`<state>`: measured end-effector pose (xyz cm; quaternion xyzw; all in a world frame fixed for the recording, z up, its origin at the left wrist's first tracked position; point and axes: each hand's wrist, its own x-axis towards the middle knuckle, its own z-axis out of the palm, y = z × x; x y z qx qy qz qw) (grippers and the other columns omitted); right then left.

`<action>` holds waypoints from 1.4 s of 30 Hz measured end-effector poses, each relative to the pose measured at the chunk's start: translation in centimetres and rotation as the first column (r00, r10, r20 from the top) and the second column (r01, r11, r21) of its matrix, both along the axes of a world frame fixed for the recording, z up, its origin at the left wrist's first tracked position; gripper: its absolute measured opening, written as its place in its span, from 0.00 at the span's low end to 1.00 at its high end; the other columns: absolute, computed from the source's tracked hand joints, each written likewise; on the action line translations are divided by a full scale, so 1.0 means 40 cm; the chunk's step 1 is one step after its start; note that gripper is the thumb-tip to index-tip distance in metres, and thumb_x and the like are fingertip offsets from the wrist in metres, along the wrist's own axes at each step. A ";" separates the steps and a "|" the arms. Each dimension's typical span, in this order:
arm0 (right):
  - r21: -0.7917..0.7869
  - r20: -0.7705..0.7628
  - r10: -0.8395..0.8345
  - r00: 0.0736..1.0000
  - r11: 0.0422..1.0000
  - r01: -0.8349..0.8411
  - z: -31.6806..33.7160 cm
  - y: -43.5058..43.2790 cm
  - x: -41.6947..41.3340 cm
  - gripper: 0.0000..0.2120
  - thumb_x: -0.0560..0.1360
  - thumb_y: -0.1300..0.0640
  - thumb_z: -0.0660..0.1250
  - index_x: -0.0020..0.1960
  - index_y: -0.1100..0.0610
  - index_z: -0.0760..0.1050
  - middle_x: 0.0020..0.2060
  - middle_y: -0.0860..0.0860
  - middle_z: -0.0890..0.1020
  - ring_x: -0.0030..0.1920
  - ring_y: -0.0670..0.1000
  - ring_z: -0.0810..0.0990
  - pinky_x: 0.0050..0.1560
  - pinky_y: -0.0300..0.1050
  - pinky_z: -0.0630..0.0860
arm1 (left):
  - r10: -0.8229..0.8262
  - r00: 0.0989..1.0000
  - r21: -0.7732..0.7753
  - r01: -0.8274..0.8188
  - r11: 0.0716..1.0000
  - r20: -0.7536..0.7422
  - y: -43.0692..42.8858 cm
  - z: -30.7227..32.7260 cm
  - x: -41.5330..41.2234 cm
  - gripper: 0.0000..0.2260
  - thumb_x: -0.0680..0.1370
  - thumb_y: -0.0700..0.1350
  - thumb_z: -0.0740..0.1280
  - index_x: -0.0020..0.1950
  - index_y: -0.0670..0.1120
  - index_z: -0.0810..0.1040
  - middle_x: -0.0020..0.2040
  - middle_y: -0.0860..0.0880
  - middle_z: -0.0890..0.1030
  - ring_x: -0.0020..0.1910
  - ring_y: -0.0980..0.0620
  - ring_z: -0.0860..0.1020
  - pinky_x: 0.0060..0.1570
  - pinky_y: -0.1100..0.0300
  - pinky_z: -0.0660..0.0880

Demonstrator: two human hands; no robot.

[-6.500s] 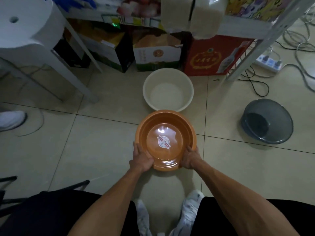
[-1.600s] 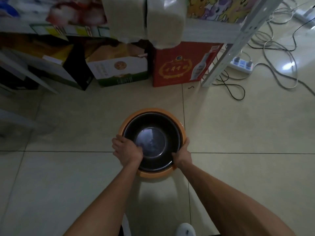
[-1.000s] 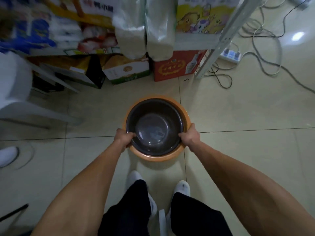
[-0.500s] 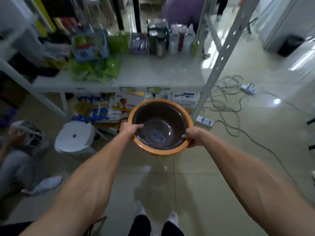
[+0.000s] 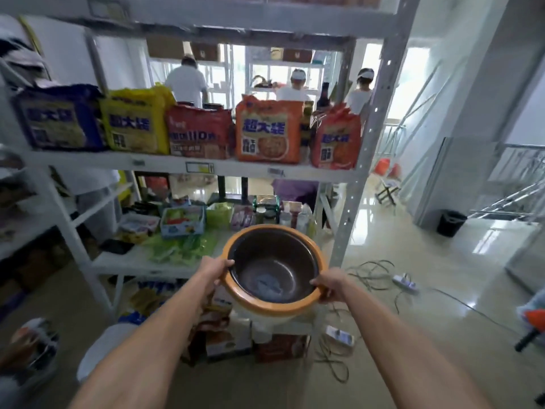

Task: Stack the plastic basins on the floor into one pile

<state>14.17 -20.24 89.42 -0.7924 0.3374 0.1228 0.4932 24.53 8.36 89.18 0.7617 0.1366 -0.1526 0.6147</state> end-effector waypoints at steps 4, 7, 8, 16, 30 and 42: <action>0.032 0.109 -0.054 0.993 0.998 0.051 0.026 -0.015 0.058 0.03 0.77 0.64 0.69 0.49 0.63 0.76 0.40 0.61 0.82 0.40 0.58 0.84 0.46 0.56 0.83 | -0.013 1.000 0.045 0.012 0.999 0.022 -0.015 0.002 0.086 0.11 0.73 0.33 0.73 0.34 0.40 0.74 0.23 0.46 0.73 0.19 0.51 0.70 0.22 0.64 0.63; 0.008 0.123 -0.070 0.990 0.998 0.070 0.016 -0.023 0.118 0.05 0.78 0.63 0.68 0.52 0.63 0.74 0.43 0.62 0.84 0.45 0.60 0.86 0.51 0.60 0.84 | 0.005 0.999 0.015 -0.006 1.000 0.042 -0.034 -0.030 0.168 0.07 0.72 0.32 0.73 0.36 0.37 0.78 0.30 0.42 0.78 0.27 0.46 0.75 0.26 0.59 0.70; -0.002 0.130 -0.085 0.988 0.996 0.086 0.006 -0.025 0.147 0.06 0.78 0.63 0.68 0.54 0.64 0.75 0.45 0.63 0.85 0.46 0.61 0.87 0.52 0.61 0.84 | 0.005 0.999 0.003 -0.005 1.000 0.042 -0.043 -0.054 0.208 0.06 0.72 0.32 0.73 0.37 0.37 0.79 0.32 0.41 0.79 0.30 0.45 0.78 0.30 0.57 0.74; -0.020 0.088 -0.252 0.964 0.967 0.255 -0.200 -0.070 0.470 0.07 0.74 0.60 0.71 0.47 0.59 0.74 0.42 0.60 0.84 0.44 0.61 0.86 0.44 0.57 0.85 | -0.053 0.992 -0.049 0.047 0.998 -0.115 -0.080 -0.395 0.606 0.02 0.69 0.39 0.70 0.38 0.44 0.78 0.38 0.42 0.82 0.45 0.42 0.81 0.56 0.46 0.79; -0.078 -0.073 -0.438 0.896 0.898 0.433 -0.475 -0.102 0.796 0.19 0.75 0.57 0.69 0.64 0.58 0.79 0.57 0.60 0.85 0.60 0.63 0.81 0.59 0.50 0.77 | -0.142 0.985 -0.169 0.124 0.978 -0.097 -0.196 -0.549 0.833 0.29 0.71 0.20 0.59 0.65 0.43 0.78 0.49 0.43 0.82 0.49 0.43 0.78 0.47 0.53 0.75; -0.277 -0.016 -0.001 1.000 0.961 -0.004 -0.382 -0.104 0.775 0.24 0.73 0.55 0.63 0.69 0.48 0.67 0.58 0.57 0.82 0.57 0.59 0.80 0.51 0.47 0.74 | -0.312 0.947 0.136 0.320 0.937 -0.081 -0.233 -0.412 0.801 0.17 0.69 0.37 0.67 0.56 0.48 0.78 0.48 0.43 0.84 0.48 0.44 0.82 0.44 0.54 0.78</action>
